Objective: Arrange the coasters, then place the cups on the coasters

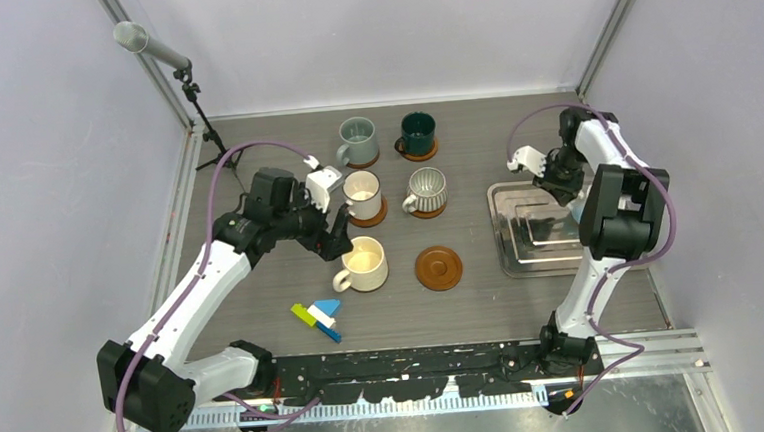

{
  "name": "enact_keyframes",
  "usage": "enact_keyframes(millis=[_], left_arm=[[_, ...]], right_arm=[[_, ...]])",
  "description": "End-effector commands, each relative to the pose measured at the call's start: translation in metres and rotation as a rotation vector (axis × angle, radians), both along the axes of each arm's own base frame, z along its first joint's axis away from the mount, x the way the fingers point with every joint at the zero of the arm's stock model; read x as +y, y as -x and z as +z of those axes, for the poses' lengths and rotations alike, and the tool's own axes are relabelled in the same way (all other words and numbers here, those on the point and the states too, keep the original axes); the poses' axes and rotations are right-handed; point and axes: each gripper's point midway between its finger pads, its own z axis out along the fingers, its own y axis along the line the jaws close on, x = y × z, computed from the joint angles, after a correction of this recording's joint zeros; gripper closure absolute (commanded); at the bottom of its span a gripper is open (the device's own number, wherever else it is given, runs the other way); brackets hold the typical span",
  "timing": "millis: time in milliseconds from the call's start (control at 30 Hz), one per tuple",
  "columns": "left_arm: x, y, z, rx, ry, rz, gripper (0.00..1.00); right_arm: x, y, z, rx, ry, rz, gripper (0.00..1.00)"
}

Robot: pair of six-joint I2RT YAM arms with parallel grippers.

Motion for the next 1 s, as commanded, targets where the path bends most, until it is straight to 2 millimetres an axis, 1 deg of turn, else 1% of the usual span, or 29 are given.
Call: enact_keyframes(millis=[0,67,100,133,167,233,267,300,500,633,667,700,733,833,967], left_arm=[[-0.001,-0.003,0.013,-0.023,0.022,-0.009,0.14],[-0.001,-0.002,0.013,-0.015,0.014,-0.018,0.11],[0.000,0.000,0.014,-0.009,0.010,-0.025,0.08],[0.000,0.000,0.014,-0.005,0.008,-0.026,0.01],[0.001,0.000,0.014,0.002,0.006,-0.025,0.01],[0.001,0.001,0.013,0.017,0.005,-0.023,0.00],[0.002,0.000,0.014,0.024,0.006,-0.019,0.00],[0.003,0.000,0.014,0.030,0.009,-0.015,0.00],[0.011,-0.007,0.016,0.068,0.030,0.030,0.00],[0.017,-0.012,0.018,0.090,0.045,0.064,0.00],[0.019,-0.014,0.019,0.091,0.050,0.073,0.00],[0.021,-0.015,0.019,0.096,0.054,0.083,0.00],[0.022,-0.016,0.020,0.098,0.060,0.091,0.00],[0.028,-0.020,0.022,0.109,0.077,0.119,0.00],[0.032,-0.022,0.023,0.122,0.097,0.140,0.00]], right_arm=[[0.026,0.007,0.040,-0.058,-0.006,0.041,1.00],[0.041,0.009,0.046,-0.060,-0.008,0.074,1.00],[0.048,0.011,0.048,-0.060,-0.007,0.088,1.00],[0.055,0.013,0.052,-0.064,-0.007,0.104,0.99],[0.063,0.014,0.056,-0.070,-0.007,0.119,1.00],[0.078,0.017,0.063,-0.081,-0.008,0.148,1.00],[0.081,0.019,0.067,-0.088,-0.008,0.151,1.00],[0.096,0.021,0.070,-0.089,-0.011,0.187,1.00],[0.149,0.038,0.094,-0.126,-0.015,0.294,0.99],[0.191,0.054,0.107,-0.146,0.005,0.380,0.99],[0.196,0.056,0.110,-0.154,0.044,0.395,0.99],[0.206,0.059,0.112,-0.159,0.056,0.410,1.00],[0.220,0.065,0.114,-0.163,0.064,0.440,1.00],[0.249,0.080,0.117,-0.169,0.059,0.500,1.00],[0.280,0.092,0.112,-0.213,0.092,0.602,1.00]])
